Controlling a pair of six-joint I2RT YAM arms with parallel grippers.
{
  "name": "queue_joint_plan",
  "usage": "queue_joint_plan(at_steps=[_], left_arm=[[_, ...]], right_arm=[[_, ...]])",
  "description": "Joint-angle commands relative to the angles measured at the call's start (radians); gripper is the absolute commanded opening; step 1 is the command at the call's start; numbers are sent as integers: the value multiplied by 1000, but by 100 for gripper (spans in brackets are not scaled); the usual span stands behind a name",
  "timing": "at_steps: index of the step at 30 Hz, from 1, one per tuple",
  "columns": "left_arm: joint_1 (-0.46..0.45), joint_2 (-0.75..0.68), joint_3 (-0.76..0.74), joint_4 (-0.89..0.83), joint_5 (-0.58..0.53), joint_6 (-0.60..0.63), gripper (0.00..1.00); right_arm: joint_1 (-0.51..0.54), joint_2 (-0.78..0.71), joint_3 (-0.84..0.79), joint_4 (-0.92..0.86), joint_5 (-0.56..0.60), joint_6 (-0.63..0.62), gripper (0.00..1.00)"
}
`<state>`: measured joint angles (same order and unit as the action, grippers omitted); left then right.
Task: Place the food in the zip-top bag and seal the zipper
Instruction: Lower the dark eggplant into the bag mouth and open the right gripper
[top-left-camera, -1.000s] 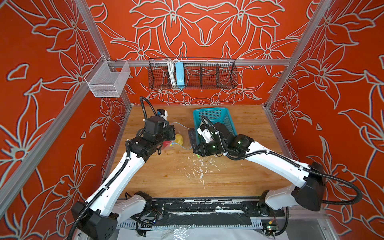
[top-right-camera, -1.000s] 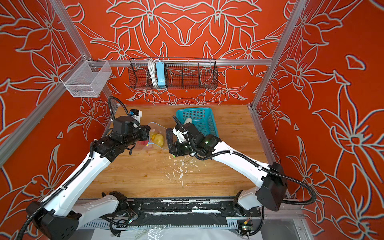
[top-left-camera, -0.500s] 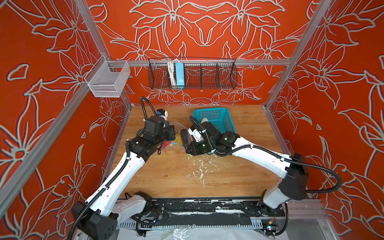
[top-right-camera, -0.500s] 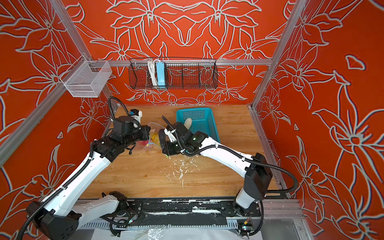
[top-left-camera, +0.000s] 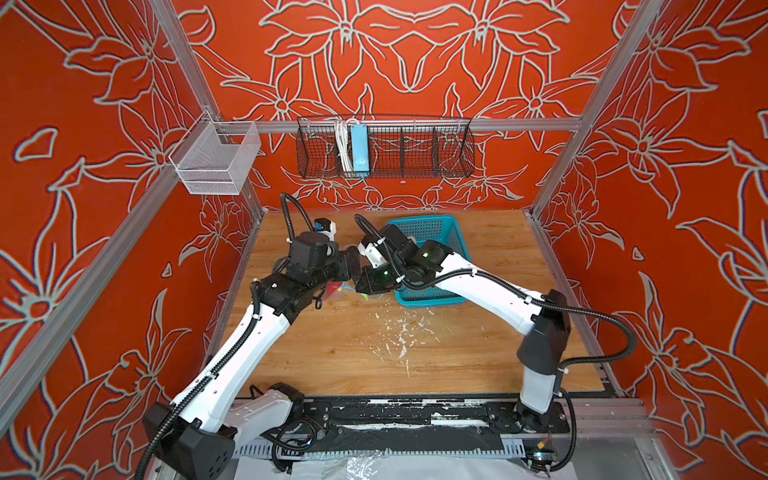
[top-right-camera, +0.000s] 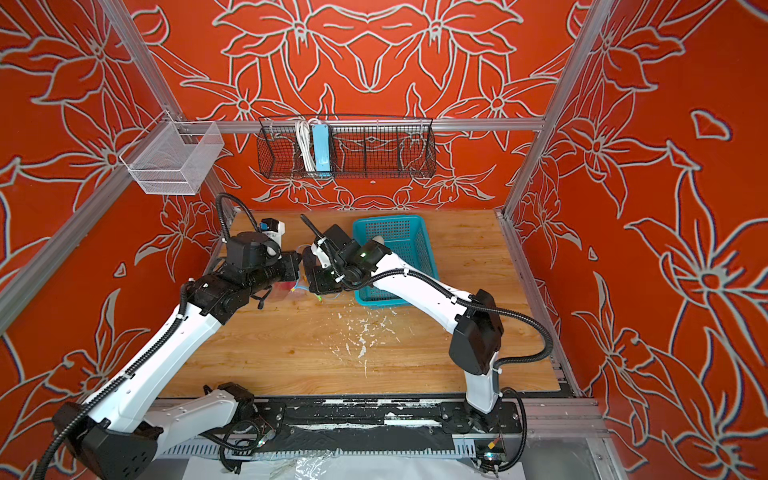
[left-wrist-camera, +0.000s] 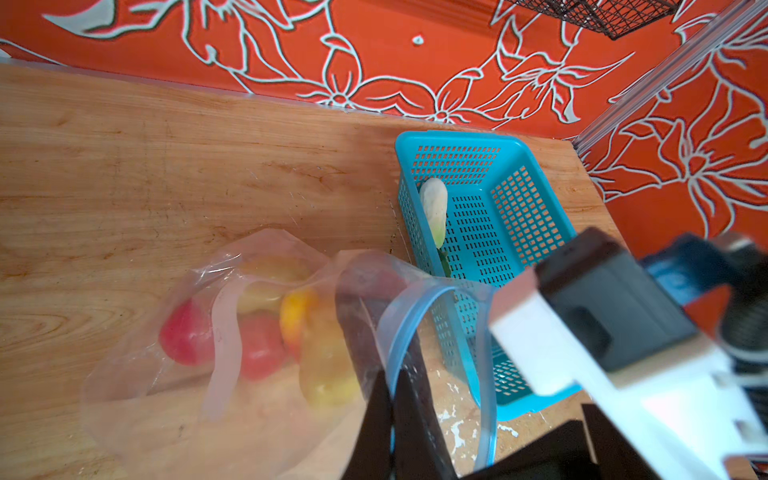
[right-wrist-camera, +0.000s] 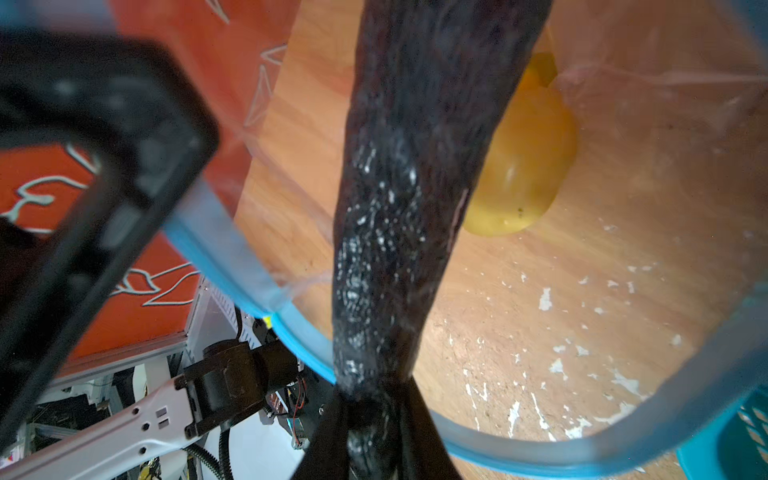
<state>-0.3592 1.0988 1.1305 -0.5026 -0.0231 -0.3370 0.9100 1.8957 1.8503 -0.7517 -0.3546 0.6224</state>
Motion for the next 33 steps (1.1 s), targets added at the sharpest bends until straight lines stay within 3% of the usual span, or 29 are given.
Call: queue_joint_plan(at_steps=[1, 16, 22, 33], left_arm=[[2, -10, -8, 24, 12, -3, 0], [2, -25, -11, 26, 7, -3, 0], [3, -25, -11, 26, 8, -3, 0], [2, -28, -12, 27, 5, -3, 0]], right_arm=[[-2, 39, 81, -101, 39, -15, 11], [-30, 57, 201, -154, 123, 2, 37], [-31, 21, 145, -134, 135, 3, 42], [-63, -128, -73, -41, 175, 16, 62]])
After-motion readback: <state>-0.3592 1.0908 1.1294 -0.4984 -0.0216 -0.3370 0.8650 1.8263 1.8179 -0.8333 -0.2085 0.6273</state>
